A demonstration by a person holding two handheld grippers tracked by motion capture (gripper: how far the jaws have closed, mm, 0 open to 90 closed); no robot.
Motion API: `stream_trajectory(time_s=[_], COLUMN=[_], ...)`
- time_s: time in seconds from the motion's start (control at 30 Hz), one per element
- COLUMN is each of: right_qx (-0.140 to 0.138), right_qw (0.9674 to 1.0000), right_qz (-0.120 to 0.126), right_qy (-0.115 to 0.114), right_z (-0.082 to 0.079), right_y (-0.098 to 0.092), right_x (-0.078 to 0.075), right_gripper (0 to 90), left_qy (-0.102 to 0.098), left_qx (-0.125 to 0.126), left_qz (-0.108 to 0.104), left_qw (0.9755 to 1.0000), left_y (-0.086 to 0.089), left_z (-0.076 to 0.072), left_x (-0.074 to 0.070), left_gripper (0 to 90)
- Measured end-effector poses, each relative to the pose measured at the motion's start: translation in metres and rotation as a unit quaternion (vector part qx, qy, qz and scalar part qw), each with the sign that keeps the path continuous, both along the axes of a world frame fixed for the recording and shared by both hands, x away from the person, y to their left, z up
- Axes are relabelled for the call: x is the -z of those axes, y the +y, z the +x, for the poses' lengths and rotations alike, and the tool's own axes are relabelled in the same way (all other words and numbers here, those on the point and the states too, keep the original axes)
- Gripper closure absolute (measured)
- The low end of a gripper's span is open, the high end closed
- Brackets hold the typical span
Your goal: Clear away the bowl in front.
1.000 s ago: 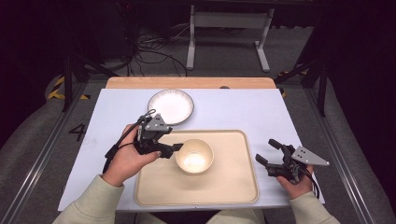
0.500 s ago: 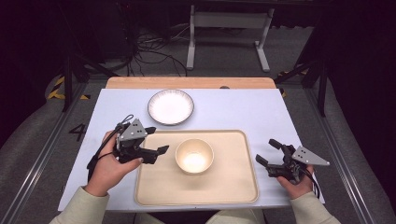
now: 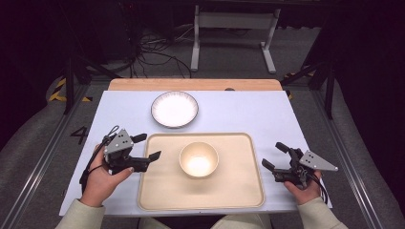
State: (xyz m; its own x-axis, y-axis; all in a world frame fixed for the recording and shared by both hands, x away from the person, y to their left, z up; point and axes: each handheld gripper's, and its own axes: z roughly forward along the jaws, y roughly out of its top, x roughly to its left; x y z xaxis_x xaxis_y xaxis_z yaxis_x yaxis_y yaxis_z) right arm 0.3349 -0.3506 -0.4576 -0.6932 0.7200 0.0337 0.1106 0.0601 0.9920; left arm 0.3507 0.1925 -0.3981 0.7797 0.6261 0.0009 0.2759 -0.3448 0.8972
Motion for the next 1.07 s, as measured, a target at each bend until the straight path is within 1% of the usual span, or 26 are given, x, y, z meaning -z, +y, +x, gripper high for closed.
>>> stream_trajectory(time_s=[0.07, 0.1, 0.17, 0.2, 0.23, 0.27, 0.3, 0.33, 0.43, 0.5, 0.53, 0.6, 0.67, 0.7, 0.73, 0.77, 0.87, 1.07], right_qx=[0.000, 0.000, 0.000, 0.000, 0.000, 0.000, -0.001, -0.001, -0.002, -0.002, -0.003, -0.003, -0.003, -0.003, -0.004, -0.004, -0.004, -0.004], right_qw=[1.0000, 1.0000, 1.0000, 1.0000, 1.0000, 1.0000, 1.0000, 1.0000, 1.0000, 1.0000, 1.0000, 1.0000, 1.0000, 1.0000, 1.0000, 1.0000, 1.0000, 1.0000], right_qz=[0.001, 0.001, 0.001, 0.001, 0.001, 0.001, 0.001, 0.002, 0.003, 0.004, 0.004, 0.004, 0.004, 0.003, 0.003, 0.003, 0.004, 0.004], right_qy=[0.000, 0.000, 0.000, 0.000, 0.000, 0.000, -0.001, -0.001, -0.002, -0.002, -0.003, -0.003, -0.003, -0.004, -0.004, -0.005, -0.005, -0.006], right_z=[0.000, 0.000, 0.000, 0.000, 0.000, 0.000, 0.000, 0.000, 0.000, 0.000, 0.000, 0.000, 0.000, 0.000, -0.001, -0.001, -0.001, -0.001], right_y=[0.000, 0.000, 0.000, 0.000, 0.000, 0.000, 0.000, -0.001, -0.001, -0.001, -0.001, -0.001, -0.001, -0.001, -0.001, -0.001, -0.001, -0.001], right_x=[0.000, 0.000, 0.000, 0.000, 0.000, 0.000, 0.000, 0.000, 0.000, 0.000, 0.000, 0.000, 0.000, 0.000, 0.000, 0.000, 0.000, 0.000], right_gripper=[11.0, 11.0, 11.0, 11.0, 11.0, 11.0, 11.0, 11.0, 11.1, 11.0, 11.0, 11.0, 11.0, 11.1, 11.0, 11.0, 11.1, 11.0], left_qy=[-0.001, -0.003, -0.003, -0.003, -0.003, -0.003, -0.001, -0.004, -0.006, -0.015, -0.016, -0.025, -0.035, -0.035, -0.032, -0.029, -0.031, -0.035], left_qx=[-0.002, -0.007, -0.010, -0.010, -0.011, -0.011, -0.011, -0.012, -0.015, -0.018, -0.020, -0.028, -0.035, -0.036, -0.037, -0.038, -0.045, -0.047], left_qz=[0.001, -0.002, -0.017, -0.017, -0.024, -0.024, -0.032, -0.030, -0.042, -0.047, -0.052, -0.055, -0.052, -0.049, -0.055, -0.066, -0.079, -0.080], left_qw=[1.0000, 1.0000, 0.9998, 0.9998, 0.9996, 0.9996, 0.9994, 0.9995, 0.9990, 0.9986, 0.9983, 0.9978, 0.9974, 0.9975, 0.9973, 0.9967, 0.9954, 0.9950], left_y=[0.002, 0.004, 0.010, 0.010, 0.013, 0.013, 0.015, 0.016, 0.022, 0.026, 0.027, 0.031, 0.034, 0.035, 0.036, 0.036, 0.040, 0.041], left_z=[-0.001, -0.002, -0.003, -0.003, -0.003, -0.003, -0.003, -0.004, -0.005, -0.006, -0.006, -0.007, -0.008, -0.008, -0.008, -0.008, -0.009, -0.009], left_x=[0.002, 0.006, 0.014, 0.014, 0.023, 0.023, 0.032, 0.036, 0.046, 0.052, 0.055, 0.060, 0.064, 0.065, 0.067, 0.069, 0.069, 0.070], left_gripper=[20.8, 20.8, 19.1, 18.6, 17.8, 17.3, 16.8, 16.5, 15.8, 15.0, 15.1, 15.0, 15.7, 15.6, 15.6, 15.6, 14.7, 10.8])
